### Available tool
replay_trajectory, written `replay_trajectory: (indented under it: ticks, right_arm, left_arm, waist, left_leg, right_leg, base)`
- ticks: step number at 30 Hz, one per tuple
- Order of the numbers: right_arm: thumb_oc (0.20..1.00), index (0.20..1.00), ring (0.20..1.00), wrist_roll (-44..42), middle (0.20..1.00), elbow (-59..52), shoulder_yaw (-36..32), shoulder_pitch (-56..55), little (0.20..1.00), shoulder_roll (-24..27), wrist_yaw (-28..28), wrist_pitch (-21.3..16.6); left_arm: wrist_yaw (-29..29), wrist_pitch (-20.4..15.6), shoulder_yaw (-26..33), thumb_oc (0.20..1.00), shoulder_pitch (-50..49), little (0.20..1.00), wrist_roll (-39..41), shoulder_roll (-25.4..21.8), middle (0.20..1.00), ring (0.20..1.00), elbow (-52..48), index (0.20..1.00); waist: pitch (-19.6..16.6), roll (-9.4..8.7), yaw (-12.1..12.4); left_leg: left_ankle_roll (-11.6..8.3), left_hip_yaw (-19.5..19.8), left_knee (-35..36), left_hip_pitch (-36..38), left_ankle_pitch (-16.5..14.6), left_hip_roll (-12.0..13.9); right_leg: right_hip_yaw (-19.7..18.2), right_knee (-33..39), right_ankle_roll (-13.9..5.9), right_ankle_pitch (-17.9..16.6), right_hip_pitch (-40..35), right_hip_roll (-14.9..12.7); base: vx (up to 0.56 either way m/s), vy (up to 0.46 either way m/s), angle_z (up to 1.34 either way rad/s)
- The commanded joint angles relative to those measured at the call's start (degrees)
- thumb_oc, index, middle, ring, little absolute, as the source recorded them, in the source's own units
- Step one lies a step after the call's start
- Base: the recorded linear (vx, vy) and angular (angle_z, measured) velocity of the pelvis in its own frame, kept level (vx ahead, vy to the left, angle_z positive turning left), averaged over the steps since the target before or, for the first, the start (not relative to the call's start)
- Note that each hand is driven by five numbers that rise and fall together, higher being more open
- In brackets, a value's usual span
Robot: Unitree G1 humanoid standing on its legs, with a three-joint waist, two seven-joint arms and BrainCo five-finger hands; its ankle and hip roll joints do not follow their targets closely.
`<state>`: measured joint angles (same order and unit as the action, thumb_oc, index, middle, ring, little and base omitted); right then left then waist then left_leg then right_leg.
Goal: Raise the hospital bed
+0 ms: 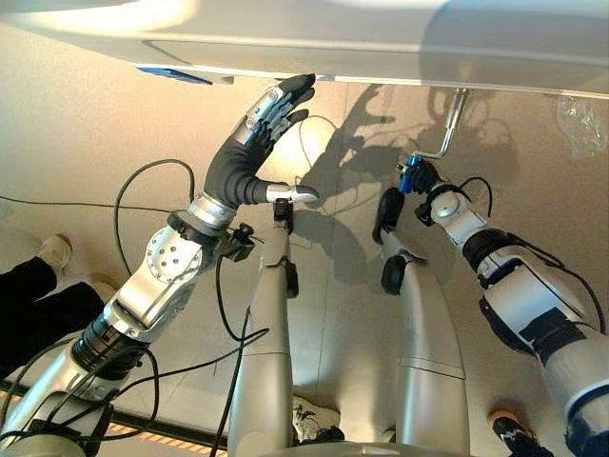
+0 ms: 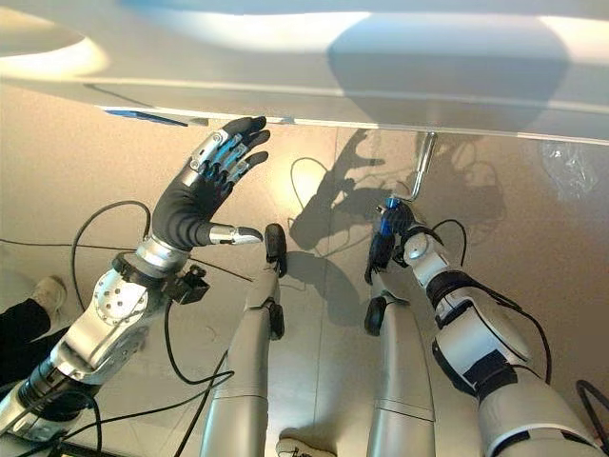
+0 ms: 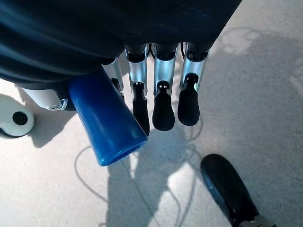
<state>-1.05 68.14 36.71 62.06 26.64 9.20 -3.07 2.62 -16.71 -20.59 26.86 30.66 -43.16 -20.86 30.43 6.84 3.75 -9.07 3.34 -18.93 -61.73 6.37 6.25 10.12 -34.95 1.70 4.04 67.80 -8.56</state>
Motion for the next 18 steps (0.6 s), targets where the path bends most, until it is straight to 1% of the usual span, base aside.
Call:
replay_trajectory:
  ticks: [1, 5, 6, 7, 9, 10, 12, 13, 14, 15, 16, 17, 18]
  right_arm:
    - [0.2, 0.2, 0.2, 11.02, 0.2, -7.49, 11.52, 0.59, 0.2, -16.14, -5.89, -4.41]
    - [0.2, 0.2, 0.2, 4.68, 0.2, -20.23, 10.39, -1.88, 0.2, -15.21, -5.86, -7.34]
    - [0.2, 0.2, 0.2, 2.08, 0.2, -28.23, 10.53, -2.85, 0.2, -13.06, -6.14, -8.56]
    - [0.2, 0.2, 0.2, 0.82, 0.2, -30.06, 10.39, -3.5, 0.2, -12.4, -6.19, -9.31]
    - [0.2, 0.2, 0.2, -3.1, 0.2, -37.13, 8.96, -6.05, 0.2, -9.62, -5.33, -11.69]
    - [0.2, 0.2, 0.2, -3.88, 0.2, -41.46, 8.81, -6.91, 0.2, -7.23, -4.74, -12.9]
    - [0.2, 0.2, 0.2, -5.41, 0.2, -47.77, 8.65, -8.77, 0.2, -2.89, -5.3, -14.38]
    - [0.2, 0.2, 0.2, -5.41, 0.2, -47.79, 8.63, -8.79, 0.2, -2.86, -5.3, -14.36]
    - [0.2, 0.2, 0.2, -6.57, 0.2, -53.36, 8.67, -10.14, 0.2, 0.76, -5.59, -15.62]
    - [0.2, 0.2, 0.2, -7.35, 0.2, -55.2, 8.75, -10.56, 0.2, 2.04, -6.34, -15.93]
    - [0.2, 0.2, 0.2, -7.39, 0.2, -55.33, 8.69, -10.63, 0.2, 2.15, -6.39, -15.85]
    - [0.2, 0.2, 0.2, -9.56, 0.2, -59.78, 7.68, -12.06, 0.2, 4.26, -6.33, -17.1]
    - [0.2, 0.2, 0.2, -10.23, 0.2, -61.87, 7.39, -12.91, 0.2, 5.25, -6.55, -17.38]
  left_arm:
    - [0.5, -3.54, 1.12, 1.0, -1.28, 1.0, 0.25, 0.88, 1.0, 1.0, -6.09, 1.0]
    - [1.08, -4.16, 1.26, 1.0, -2.16, 1.0, 0.04, -0.62, 1.0, 1.0, -6.16, 1.0]
    - [1.64, -4.45, 1.08, 1.0, -2.38, 1.0, -0.51, -1.57, 1.0, 1.0, -6.06, 1.0]
    - [1.82, -4.52, 0.92, 1.0, -2.43, 1.0, -0.69, -1.97, 1.0, 1.0, -5.95, 1.0]
    - [2.54, -5.14, 0.51, 1.0, -2.57, 1.0, -1.57, -3.01, 1.0, 1.0, -5.53, 1.0]
    - [2.78, -5.59, 0.13, 1.0, -2.51, 1.0, -2.0, -4.05, 1.0, 1.0, -5.51, 1.0]
    - [3.08, -6.2, -0.67, 1.0, -1.85, 1.0, -2.9, -5.54, 1.0, 1.0, -5.2, 1.0]
    - [3.08, -6.21, -0.71, 1.0, -1.81, 1.0, -2.9, -5.53, 1.0, 1.0, -5.18, 1.0]
    - [3.14, -6.72, -0.76, 1.0, -1.86, 1.0, -3.33, -7.3, 1.0, 1.0, -4.9, 1.0]
    - [3.14, -6.88, -0.8, 1.0, -1.83, 1.0, -3.71, -8.03, 1.0, 1.0, -4.97, 1.0]
    - [3.15, -6.89, -0.86, 1.0, -1.79, 1.0, -3.72, -8.01, 1.0, 1.0, -4.96, 1.0]
    - [3.6, -7.48, -0.85, 1.0, -1.98, 1.0, -4.17, -9.38, 1.0, 1.0, -5.05, 1.0]
    - [3.64, -7.48, -0.82, 1.0, -2.23, 1.0, -4.57, -9.87, 1.0, 1.0, -5.19, 1.0]
  waist:
    - [-0.63, 4.43, 2.3]
    - [-0.63, 3.81, 1.85]
    - [-0.63, 3.29, 1.39]
    - [-0.63, 3.13, 1.21]
    - [-0.63, 2.67, 0.62]
    - [-0.63, 2.41, 0.31]
    - [-0.63, 1.94, -0.17]
    - [-0.63, 1.95, -0.15]
    - [-0.63, 1.46, -0.7]
    - [-0.63, 1.34, -0.8]
    - [-0.63, 1.37, -0.76]
    - [-0.63, 0.85, -1.18]
    - [-0.63, 0.66, -1.37]
  left_leg:
    - [3.68, -0.24, -2.17, -3.04, -2.76, -4.34]
    - [3.65, -0.45, -2.11, -3.04, -2.71, -4.15]
    - [3.6, -0.67, -2.19, -3.08, -2.72, -3.98]
    - [3.59, -0.72, -2.17, -3.1, -2.71, -3.98]
    - [3.55, -0.76, -2.29, -3.02, -2.66, -4.01]
    - [3.54, -0.81, -2.25, -2.9, -2.64, -3.93]
    - [3.49, -0.91, -2.2, -2.76, -2.59, -3.88]
    - [3.49, -0.91, -2.2, -2.75, -2.59, -3.87]
    - [3.48, -0.91, -2.16, -2.58, -2.57, -3.82]
    - [3.48, -0.96, -2.16, -2.47, -2.58, -3.84]
    - [3.48, -0.96, -2.14, -2.44, -2.58, -3.83]
    - [3.48, -1.03, -2.32, -2.48, -2.46, -3.79]
    - [3.47, -1.05, -2.2, -2.36, -2.42, -3.77]
  right_leg:
    - [-0.13, 0.03, -7.49, 0.54, -0.29, -1.25]
    - [-0.28, 0.51, -7.5, 0.22, -0.47, -1.2]
    - [-0.3, 0.66, -7.55, 0.11, -0.46, -1.23]
    - [-0.27, 0.73, -7.55, 0.1, -0.47, -1.2]
    - [-0.42, 0.87, -7.59, 0.04, -0.64, -1.12]
    - [-0.51, 0.87, -7.66, 0.03, -0.67, -1.13]
    - [-0.53, 0.95, -7.81, -0.04, -0.81, -1.18]
    - [-0.53, 0.95, -7.81, -0.04, -0.82, -1.18]
    - [-0.53, 1.1, -7.83, -0.14, -0.97, -1.11]
    - [-0.51, 1.17, -7.85, -0.16, -1.06, -1.06]
    - [-0.51, 1.17, -7.86, -0.16, -1.08, -1.06]
    - [-0.54, 1.37, -7.98, -0.47, -1.2, -1.0]
    - [-0.51, 1.56, -8.04, -0.53, -1.34, -1.02]
  base:
    - [0.0, 0.0, 0.0]
    - [0.0, 0.011, -0.03]
    - [0.0, 0.0, 0.0]
    - [0.0, 0.0, 0.0]
    - [0.0, 0.0, 0.0]
    - [0.0, 0.0, 0.0]
    - [0.0, 0.0, 0.0]
    - [0.0, 0.0, 0.0]
    - [0.0, 0.0, 0.0]
    - [0.0, 0.0, 0.0]
    - [0.0, 0.0, 0.0]
    - [0.0, 0.0, 0.0]
    - [0.0, 0.0, 0.0]
